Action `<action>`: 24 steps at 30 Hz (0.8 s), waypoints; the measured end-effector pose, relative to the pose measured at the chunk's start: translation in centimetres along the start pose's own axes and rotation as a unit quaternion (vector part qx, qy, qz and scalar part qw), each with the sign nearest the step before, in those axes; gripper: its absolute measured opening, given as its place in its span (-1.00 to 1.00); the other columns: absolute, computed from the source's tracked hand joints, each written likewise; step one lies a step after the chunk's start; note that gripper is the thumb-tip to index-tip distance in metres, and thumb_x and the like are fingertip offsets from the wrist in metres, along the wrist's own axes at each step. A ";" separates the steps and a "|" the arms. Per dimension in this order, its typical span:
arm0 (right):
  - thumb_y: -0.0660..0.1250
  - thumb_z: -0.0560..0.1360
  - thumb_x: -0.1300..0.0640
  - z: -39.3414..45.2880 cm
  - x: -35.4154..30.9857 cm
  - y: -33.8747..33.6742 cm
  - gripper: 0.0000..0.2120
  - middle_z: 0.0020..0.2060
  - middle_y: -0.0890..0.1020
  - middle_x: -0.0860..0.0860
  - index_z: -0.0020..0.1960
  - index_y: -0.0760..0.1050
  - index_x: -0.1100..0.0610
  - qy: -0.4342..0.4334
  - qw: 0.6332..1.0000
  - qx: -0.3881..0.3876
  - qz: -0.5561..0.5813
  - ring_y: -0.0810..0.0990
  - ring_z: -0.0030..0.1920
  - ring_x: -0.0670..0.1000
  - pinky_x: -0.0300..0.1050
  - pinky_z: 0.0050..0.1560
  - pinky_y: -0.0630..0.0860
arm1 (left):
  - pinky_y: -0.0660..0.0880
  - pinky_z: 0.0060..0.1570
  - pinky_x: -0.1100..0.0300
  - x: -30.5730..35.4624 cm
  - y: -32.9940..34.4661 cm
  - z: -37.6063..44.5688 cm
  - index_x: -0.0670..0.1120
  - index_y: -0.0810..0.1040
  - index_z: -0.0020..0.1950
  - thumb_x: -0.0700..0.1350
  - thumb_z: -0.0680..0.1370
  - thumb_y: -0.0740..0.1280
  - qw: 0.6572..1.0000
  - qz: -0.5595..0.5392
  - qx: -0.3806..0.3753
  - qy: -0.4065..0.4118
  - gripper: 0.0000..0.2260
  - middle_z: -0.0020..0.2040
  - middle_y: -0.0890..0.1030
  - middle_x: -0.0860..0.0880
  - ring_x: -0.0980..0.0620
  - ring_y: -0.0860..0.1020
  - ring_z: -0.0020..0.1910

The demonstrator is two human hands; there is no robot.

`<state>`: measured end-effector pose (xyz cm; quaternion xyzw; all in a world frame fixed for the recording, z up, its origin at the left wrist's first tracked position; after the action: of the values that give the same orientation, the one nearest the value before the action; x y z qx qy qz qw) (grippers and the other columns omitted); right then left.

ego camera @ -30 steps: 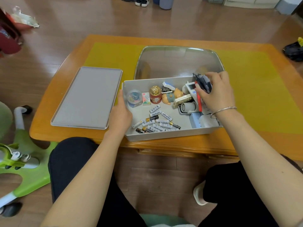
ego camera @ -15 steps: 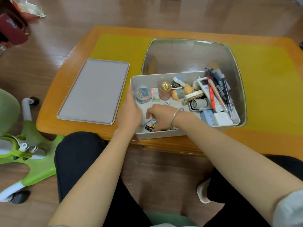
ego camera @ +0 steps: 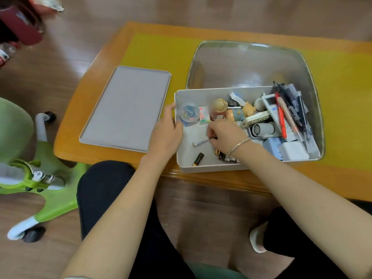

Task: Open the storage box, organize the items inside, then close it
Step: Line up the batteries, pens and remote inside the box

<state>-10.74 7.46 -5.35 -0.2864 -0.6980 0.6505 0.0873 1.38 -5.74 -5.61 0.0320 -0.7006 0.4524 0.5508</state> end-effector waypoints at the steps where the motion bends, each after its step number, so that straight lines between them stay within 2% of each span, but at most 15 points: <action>1: 0.28 0.43 0.24 0.0 -0.3 -0.1 -0.89 -0.11 0.53 0.02 -0.07 0.52 0.09 -0.020 1.000 0.002 0.022 0.53 -0.04 0.07 -0.09 -0.05 0.47 | 0.49 -0.25 0.29 -0.2 -0.3 0.2 0.13 0.21 0.42 0.04 0.62 0.21 1.000 -0.005 -0.013 0.006 -0.61 -0.08 0.49 0.23 0.19 0.53 -0.10; 4: 0.41 0.38 0.08 0.0 -1.9 0.0 -0.77 -0.06 0.52 -0.03 0.04 0.58 0.01 -0.089 0.991 -0.085 0.052 0.48 -0.06 -0.04 -0.13 0.00 0.46 | 0.38 -0.30 0.43 -0.9 -1.2 0.7 0.18 0.18 0.45 0.08 0.60 0.23 0.999 -0.020 -0.047 0.010 -0.56 -0.10 0.44 0.29 0.25 0.50 -0.11; 6: 0.47 0.35 0.00 0.0 -2.9 0.4 -0.70 -0.02 0.53 -0.05 0.07 0.59 -0.05 -0.105 0.979 -0.171 0.033 0.49 -0.05 -0.05 -0.16 0.03 0.45 | 0.38 -0.27 0.42 -1.3 -1.5 0.9 0.21 0.18 0.46 0.11 0.59 0.24 0.998 -0.029 -0.063 0.011 -0.54 -0.09 0.46 0.28 0.24 0.51 -0.09; 8: 0.47 0.36 0.04 0.0 -3.3 0.9 -0.76 -0.03 0.57 -0.05 0.02 0.61 -0.03 -0.111 0.971 -0.213 0.003 0.54 -0.05 -0.01 -0.17 -0.01 0.48 | 0.42 -0.25 0.38 -1.5 -1.6 1.2 0.19 0.19 0.47 0.13 0.58 0.25 0.997 -0.029 -0.074 0.008 -0.53 -0.08 0.47 0.27 0.21 0.51 -0.08; 10: 0.44 0.37 0.07 -0.1 -3.2 1.1 -0.87 -0.12 0.58 -0.05 -0.08 0.60 0.00 -0.108 0.971 -0.210 -0.025 0.56 -0.10 0.01 -0.17 -0.10 0.50 | 0.50 -0.32 0.34 -1.6 -1.7 1.6 0.16 0.22 0.47 0.15 0.57 0.26 0.995 -0.029 -0.094 -0.004 -0.51 -0.09 0.49 0.22 0.16 0.54 -0.11; 12: 0.40 0.40 0.04 -0.2 -2.8 0.8 -0.87 -0.16 0.58 -0.03 -0.11 0.58 0.08 -0.074 0.978 -0.189 -0.050 0.55 -0.13 0.02 -0.14 -0.12 0.50 | 0.54 -0.43 0.30 -1.9 -1.9 1.9 0.14 0.23 0.47 0.16 0.55 0.28 0.991 -0.050 -0.127 -0.018 -0.48 -0.12 0.54 0.13 0.12 0.60 -0.21; 15: 0.35 0.43 0.04 -0.4 -1.3 0.0 -0.81 -0.17 0.61 0.05 -0.08 0.58 0.17 -0.018 0.986 -0.140 -0.087 0.56 -0.10 0.08 -0.12 -0.12 0.49 | 0.53 -0.46 0.29 -2.3 -2.2 2.2 0.14 0.24 0.48 0.18 0.53 0.30 0.985 -0.076 -0.155 -0.019 -0.46 -0.14 0.57 0.04 0.26 0.60 -0.25; 17: 0.37 0.41 0.10 -0.8 -0.9 -0.5 -0.79 -0.25 0.53 -0.04 0.01 0.52 0.14 -0.006 0.994 -0.108 -0.017 0.54 -0.13 0.04 -0.17 -0.19 0.40 | 0.53 -0.46 0.31 -2.4 -2.2 2.4 0.13 0.24 0.48 0.20 0.53 0.30 0.985 -0.072 -0.158 -0.015 -0.45 -0.12 0.56 0.04 0.32 0.58 -0.24; 20: 0.37 0.41 0.13 -0.8 -2.1 -0.6 -0.58 -0.28 0.53 -0.05 0.26 0.40 0.03 -0.005 0.989 -0.113 0.097 0.48 -0.35 -0.12 -0.22 -0.23 0.41 | 0.50 -0.46 0.36 -2.6 -2.1 2.6 0.14 0.24 0.48 0.24 0.51 0.29 0.986 -0.058 -0.155 -0.011 -0.43 -0.11 0.55 0.07 0.34 0.56 -0.21; 22: 0.35 0.44 0.11 -0.2 -3.1 -0.1 -0.60 -0.21 0.58 -0.01 0.27 0.44 0.02 -0.013 0.988 -0.131 0.086 0.44 -0.39 -0.16 -0.25 -0.25 0.41 | 0.50 -0.44 0.37 -2.8 -2.0 2.7 0.16 0.24 0.47 0.26 0.50 0.29 0.986 -0.058 -0.156 -0.013 -0.43 -0.10 0.56 0.07 0.27 0.58 -0.19; 24: 0.36 0.43 0.13 0.2 -3.7 0.2 -0.70 -0.21 0.53 -0.04 0.17 0.52 0.04 -0.018 0.987 -0.144 0.065 0.41 -0.39 -0.14 -0.29 -0.30 0.39 | 0.51 -0.42 0.37 -2.9 -1.9 2.8 0.18 0.24 0.46 0.27 0.49 0.29 0.986 -0.058 -0.157 -0.013 -0.42 -0.09 0.58 0.08 0.28 0.58 -0.18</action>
<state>-7.74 5.34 -4.66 -0.3293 -0.7658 0.5522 -0.0096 1.51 -10.08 -6.76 -0.0087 -0.7671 0.3034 0.5651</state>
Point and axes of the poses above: each hand's wrist, its own z-axis towards the middle knuckle, its own y-axis out of the palm, x = y × z, the point moved 2 cm from there along z, towards the middle knuckle
